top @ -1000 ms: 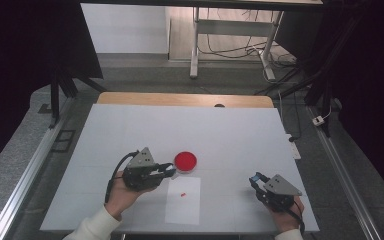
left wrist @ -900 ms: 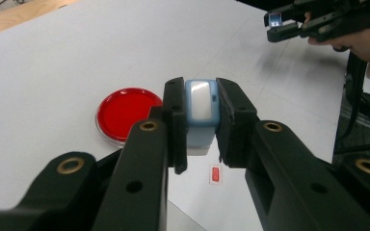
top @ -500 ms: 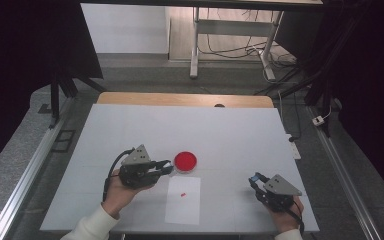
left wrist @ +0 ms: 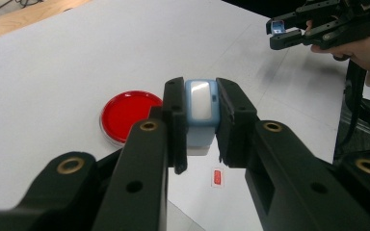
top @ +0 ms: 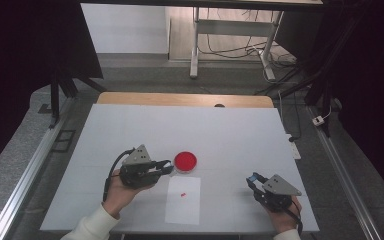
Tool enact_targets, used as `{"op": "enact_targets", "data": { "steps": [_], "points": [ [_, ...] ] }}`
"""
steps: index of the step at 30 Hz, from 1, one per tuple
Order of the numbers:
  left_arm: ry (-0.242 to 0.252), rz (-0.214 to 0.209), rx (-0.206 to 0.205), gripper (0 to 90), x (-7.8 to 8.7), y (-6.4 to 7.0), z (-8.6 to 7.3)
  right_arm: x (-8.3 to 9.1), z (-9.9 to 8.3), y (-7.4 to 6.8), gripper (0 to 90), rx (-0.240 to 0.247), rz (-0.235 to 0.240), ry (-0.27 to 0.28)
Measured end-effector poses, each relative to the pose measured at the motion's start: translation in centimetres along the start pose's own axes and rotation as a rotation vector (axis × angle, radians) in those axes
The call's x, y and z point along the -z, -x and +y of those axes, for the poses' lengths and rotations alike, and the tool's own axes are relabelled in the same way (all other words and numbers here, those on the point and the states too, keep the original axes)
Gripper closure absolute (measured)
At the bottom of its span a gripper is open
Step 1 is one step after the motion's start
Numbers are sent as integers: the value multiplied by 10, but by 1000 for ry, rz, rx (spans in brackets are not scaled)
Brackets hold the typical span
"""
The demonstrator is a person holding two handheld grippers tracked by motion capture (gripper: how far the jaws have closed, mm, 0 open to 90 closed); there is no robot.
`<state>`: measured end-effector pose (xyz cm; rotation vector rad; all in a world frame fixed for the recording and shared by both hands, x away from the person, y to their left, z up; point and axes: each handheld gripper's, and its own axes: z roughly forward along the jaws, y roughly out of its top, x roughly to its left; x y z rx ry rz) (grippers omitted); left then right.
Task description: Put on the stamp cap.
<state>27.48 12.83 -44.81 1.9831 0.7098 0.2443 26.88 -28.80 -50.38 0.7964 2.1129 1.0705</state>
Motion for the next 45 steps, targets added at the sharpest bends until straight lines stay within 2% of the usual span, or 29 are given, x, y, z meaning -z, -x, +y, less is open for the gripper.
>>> {"op": "enact_targets", "data": {
  "steps": [2, 13, 24, 31, 45],
  "points": [
    [0, 0, 1, 751, 0, 0, 0, -1, 1, -1, 647, -13, 11, 10],
    [2, -1, 3, 751, -1, 0, 0, -6, 7, -12, 647, -20, 49, 23],
    [1, 2, 4, 751, -1, -1, 0, -15, 12, -23, 647, -6, 79, 20],
    [-2, 2, 3, 751, -2, -1, 0, -18, 16, -29, 647, -33, 114, 39],
    [3, 6, 5, 751, -2, -1, 0, -30, 23, -45, 647, -14, 136, 41]
  ]
}}
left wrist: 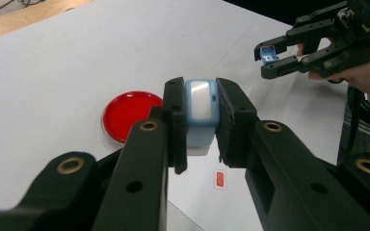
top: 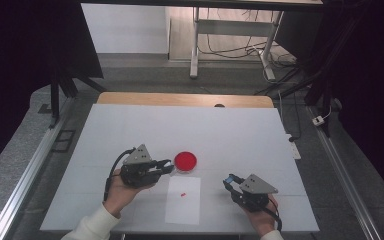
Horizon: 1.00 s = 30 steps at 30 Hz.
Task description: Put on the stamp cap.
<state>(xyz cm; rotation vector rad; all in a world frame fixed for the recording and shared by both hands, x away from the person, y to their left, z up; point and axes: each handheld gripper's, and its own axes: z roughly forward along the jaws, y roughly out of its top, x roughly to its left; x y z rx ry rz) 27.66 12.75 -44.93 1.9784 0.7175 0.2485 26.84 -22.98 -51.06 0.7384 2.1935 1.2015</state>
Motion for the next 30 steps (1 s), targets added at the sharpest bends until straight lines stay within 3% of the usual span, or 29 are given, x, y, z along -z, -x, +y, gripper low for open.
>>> {"op": "enact_targets", "data": {
  "steps": [7, 30],
  "points": [
    [0, -1, 0, 751, -1, 1, 0, -10, 4, -12, 647, -16, 21, 12],
    [-2, -6, -7, 750, -5, 3, 1, -29, 14, -41, 647, 43, 68, 10]
  ]
}}
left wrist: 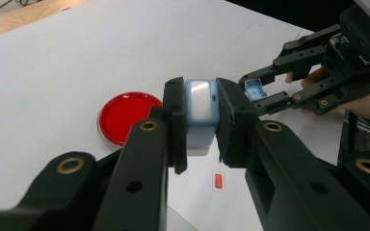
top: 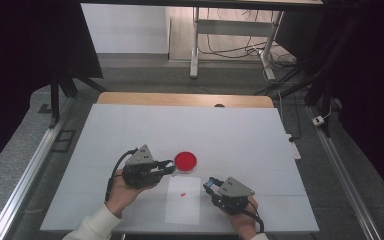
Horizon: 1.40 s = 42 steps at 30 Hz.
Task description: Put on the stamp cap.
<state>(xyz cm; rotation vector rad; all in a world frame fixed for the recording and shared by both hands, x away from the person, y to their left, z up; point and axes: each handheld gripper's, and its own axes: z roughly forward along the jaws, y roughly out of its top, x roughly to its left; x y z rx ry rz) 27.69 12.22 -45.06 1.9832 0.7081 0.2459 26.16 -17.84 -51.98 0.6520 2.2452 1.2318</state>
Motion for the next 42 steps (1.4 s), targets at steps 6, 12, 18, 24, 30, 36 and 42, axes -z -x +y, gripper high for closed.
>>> {"op": "enact_targets", "data": {
  "steps": [6, 12, 18, 24, 30, 36, 42],
  "points": [
    [-1, 1, -1, 751, -1, 1, 0, -3, 4, -7, 646, 15, 8, 3],
    [2, -2, 2, 750, -1, 1, 1, -8, 8, -14, 647, 24, 19, 11],
    [3, -6, 3, 751, -2, 1, 2, -17, 12, -21, 647, 36, 36, 10],
    [8, -9, 4, 751, -3, 2, 2, -23, 16, -27, 646, 46, 40, 19],
    [11, -11, 5, 750, -3, 3, 3, -30, 22, -32, 647, 40, 41, 35],
    [12, -11, 3, 750, -4, 4, 3, -34, 25, -38, 647, 52, 47, 40],
    [8, -12, 1, 750, -5, 4, 3, -34, 26, -39, 647, 48, 42, 43]
  ]
}}
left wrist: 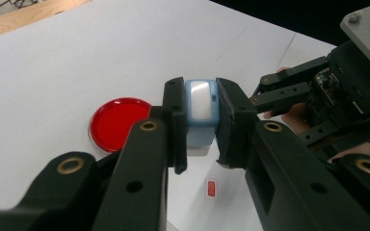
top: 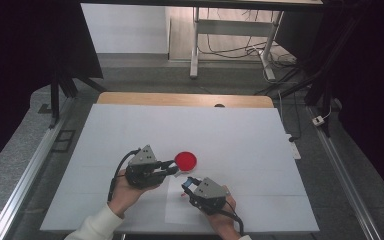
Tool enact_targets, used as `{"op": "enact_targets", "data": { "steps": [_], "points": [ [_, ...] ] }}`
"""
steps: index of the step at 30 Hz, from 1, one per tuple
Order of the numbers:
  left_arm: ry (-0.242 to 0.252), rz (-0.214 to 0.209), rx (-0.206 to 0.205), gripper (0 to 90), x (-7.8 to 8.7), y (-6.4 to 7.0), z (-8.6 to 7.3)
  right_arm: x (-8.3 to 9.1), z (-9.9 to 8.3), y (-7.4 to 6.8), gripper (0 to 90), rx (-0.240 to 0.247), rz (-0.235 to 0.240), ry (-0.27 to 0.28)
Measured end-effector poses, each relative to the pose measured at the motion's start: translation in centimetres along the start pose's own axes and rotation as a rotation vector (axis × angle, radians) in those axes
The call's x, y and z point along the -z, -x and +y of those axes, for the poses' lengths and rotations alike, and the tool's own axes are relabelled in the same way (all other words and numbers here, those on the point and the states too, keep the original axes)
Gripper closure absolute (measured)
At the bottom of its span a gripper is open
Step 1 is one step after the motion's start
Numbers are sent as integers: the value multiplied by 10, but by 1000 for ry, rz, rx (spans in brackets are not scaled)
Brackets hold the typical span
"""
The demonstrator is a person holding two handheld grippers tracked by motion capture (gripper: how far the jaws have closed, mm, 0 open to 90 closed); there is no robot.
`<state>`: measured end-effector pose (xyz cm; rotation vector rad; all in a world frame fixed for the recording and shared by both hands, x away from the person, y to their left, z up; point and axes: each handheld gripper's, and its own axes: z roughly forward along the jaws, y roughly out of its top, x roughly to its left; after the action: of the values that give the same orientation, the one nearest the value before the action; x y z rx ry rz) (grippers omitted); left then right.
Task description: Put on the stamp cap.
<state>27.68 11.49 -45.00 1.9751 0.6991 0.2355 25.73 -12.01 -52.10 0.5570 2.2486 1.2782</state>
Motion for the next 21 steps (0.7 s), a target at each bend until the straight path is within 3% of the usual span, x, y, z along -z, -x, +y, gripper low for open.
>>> {"op": "enact_targets", "data": {
  "steps": [9, 21],
  "points": [
    [-1, -10, -5, 751, -3, 4, 1, -2, 0, -2, 647, 1, 4, -1],
    [8, -45, 22, 751, -9, 8, 0, -1, 1, -2, 647, 6, -21, 12]
  ]
}}
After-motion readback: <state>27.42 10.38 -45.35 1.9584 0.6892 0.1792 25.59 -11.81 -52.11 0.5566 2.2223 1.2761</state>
